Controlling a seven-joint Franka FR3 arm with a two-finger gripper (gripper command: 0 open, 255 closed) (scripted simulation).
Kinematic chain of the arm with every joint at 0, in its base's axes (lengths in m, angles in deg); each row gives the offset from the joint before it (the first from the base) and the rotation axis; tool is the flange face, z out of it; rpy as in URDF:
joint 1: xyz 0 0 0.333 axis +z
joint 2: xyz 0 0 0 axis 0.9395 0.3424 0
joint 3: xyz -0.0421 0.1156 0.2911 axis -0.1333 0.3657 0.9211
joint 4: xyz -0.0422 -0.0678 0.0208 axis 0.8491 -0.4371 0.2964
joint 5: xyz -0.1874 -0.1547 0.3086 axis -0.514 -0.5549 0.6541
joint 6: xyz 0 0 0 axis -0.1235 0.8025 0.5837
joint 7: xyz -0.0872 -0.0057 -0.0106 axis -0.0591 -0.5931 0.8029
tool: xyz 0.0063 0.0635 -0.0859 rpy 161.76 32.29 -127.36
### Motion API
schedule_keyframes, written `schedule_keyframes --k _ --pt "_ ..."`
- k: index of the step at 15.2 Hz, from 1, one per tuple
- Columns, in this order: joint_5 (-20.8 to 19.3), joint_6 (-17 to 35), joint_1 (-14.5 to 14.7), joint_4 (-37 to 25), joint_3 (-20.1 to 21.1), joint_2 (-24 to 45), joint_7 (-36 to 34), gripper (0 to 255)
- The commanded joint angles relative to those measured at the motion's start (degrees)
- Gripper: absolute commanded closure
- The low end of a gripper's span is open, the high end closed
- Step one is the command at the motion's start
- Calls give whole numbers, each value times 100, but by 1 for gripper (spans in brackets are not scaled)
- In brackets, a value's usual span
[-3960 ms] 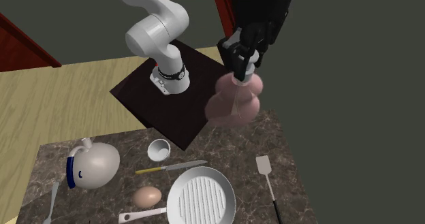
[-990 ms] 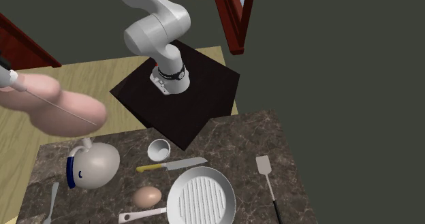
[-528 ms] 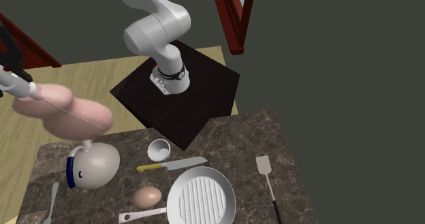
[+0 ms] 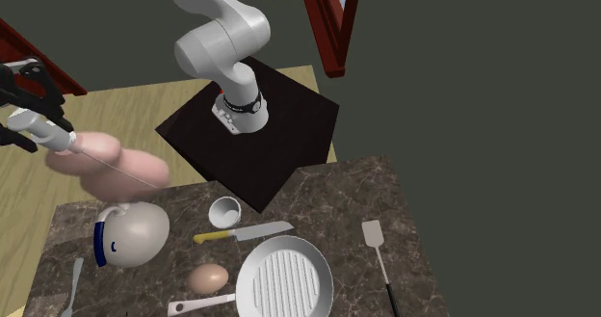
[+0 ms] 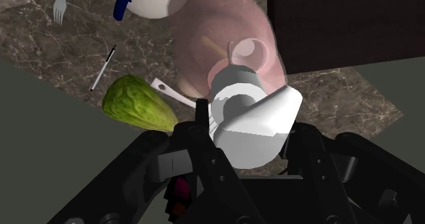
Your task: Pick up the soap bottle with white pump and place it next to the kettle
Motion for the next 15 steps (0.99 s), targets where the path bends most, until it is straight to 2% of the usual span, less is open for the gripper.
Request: schedule_keyframes --k 1,15 --pt "-53 126 -22 156 -56 -49 -11 255" --pt "-461 983 -210 1271 -467 -354 -129 255"
